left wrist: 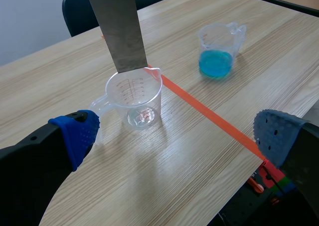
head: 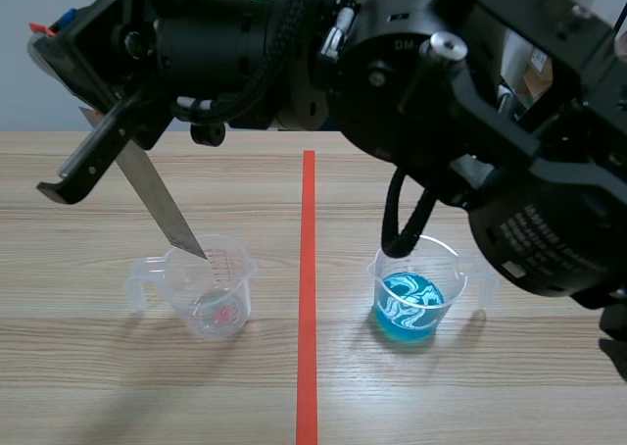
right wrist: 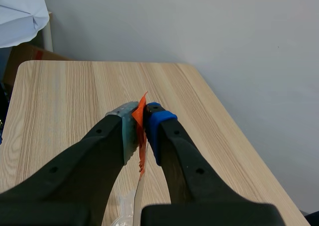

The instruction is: Do the redox reaction experiment

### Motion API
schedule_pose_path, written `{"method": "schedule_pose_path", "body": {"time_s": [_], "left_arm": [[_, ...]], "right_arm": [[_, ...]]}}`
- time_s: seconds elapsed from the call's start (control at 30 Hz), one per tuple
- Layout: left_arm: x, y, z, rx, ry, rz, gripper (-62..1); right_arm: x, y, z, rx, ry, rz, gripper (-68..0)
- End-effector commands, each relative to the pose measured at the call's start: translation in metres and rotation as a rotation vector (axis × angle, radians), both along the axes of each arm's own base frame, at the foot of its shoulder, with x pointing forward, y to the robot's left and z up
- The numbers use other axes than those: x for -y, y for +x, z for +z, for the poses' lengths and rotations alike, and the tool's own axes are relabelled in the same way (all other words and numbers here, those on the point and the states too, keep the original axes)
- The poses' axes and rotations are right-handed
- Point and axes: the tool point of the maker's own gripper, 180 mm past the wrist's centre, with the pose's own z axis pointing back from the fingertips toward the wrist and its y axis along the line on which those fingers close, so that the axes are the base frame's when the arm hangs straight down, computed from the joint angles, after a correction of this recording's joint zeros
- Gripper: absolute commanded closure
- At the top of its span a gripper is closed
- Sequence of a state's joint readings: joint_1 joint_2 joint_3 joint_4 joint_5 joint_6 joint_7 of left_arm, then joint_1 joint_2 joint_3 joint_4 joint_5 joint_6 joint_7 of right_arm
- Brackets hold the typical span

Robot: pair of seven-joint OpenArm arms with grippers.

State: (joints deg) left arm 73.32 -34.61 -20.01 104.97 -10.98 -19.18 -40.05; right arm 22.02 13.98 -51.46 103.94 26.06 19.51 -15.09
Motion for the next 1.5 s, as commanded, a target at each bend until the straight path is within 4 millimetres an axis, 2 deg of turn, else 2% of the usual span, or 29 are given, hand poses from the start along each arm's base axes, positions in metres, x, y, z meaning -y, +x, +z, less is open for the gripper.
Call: {"method": "schedule_pose_path", "body": {"time_s": [0.0,1.47], "left_arm": [[0.0013,0.0010,0.0030,0.009,-0.017,0.009,-62.3],[0.0013,0.0010,0.0030,0.009,-0.017,0.009,-62.3]], "right_arm": [[-0.0014,-0.0026,0.0156,0.027,0.038,0.013,-0.4],[-0.0017,-0.0038,0.0173,0.018,0.051,0.020,-0.4]]}}
